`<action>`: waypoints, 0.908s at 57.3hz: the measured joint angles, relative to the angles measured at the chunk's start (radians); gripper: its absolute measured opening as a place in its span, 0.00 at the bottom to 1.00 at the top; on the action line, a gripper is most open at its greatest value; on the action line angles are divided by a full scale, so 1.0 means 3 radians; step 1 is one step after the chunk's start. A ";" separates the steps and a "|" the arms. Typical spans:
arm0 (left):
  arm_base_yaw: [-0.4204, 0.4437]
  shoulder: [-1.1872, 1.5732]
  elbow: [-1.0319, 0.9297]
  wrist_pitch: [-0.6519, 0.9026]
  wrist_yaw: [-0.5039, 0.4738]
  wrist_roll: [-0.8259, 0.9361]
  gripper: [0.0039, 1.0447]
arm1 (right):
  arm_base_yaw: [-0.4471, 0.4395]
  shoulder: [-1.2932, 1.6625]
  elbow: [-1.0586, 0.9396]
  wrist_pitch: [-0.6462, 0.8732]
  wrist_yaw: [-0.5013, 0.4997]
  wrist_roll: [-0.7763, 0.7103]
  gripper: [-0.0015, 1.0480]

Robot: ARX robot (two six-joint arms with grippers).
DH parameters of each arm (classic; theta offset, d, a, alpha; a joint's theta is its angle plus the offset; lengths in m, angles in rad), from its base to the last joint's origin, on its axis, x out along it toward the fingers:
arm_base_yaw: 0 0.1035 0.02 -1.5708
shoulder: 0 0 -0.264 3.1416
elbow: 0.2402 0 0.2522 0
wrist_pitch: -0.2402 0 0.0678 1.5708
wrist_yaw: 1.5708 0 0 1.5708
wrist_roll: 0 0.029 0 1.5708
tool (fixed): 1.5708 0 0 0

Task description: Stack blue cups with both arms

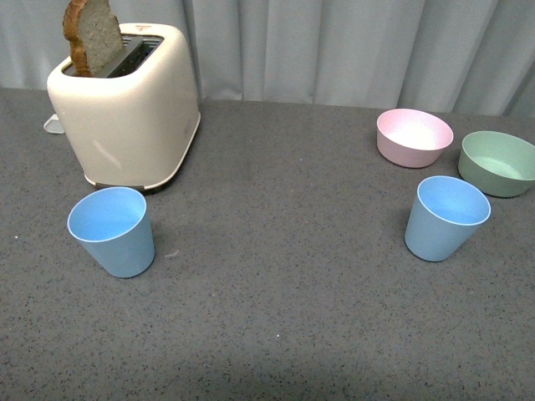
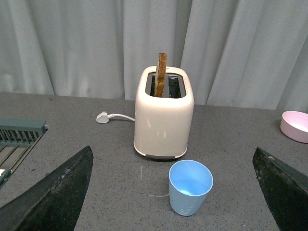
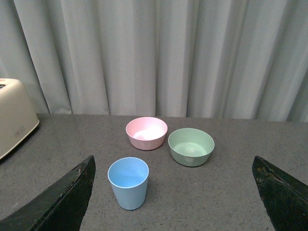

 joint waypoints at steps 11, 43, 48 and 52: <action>0.0000 0.0000 0.0000 0.0000 0.0000 0.0000 0.94 | 0.0000 0.0000 0.0000 0.0000 0.0000 0.0000 0.91; 0.0000 0.0000 0.0000 0.0000 0.0001 0.0000 0.94 | 0.0000 0.0000 0.0000 0.0000 0.0000 0.0001 0.91; 0.0000 0.0000 0.0000 0.0000 0.0001 0.0000 0.94 | 0.0000 0.0000 0.0000 0.0000 0.0000 0.0001 0.91; 0.0000 0.0000 0.0000 0.0000 0.0000 0.0000 0.94 | 0.0000 0.0000 0.0000 0.0000 0.0000 0.0001 0.91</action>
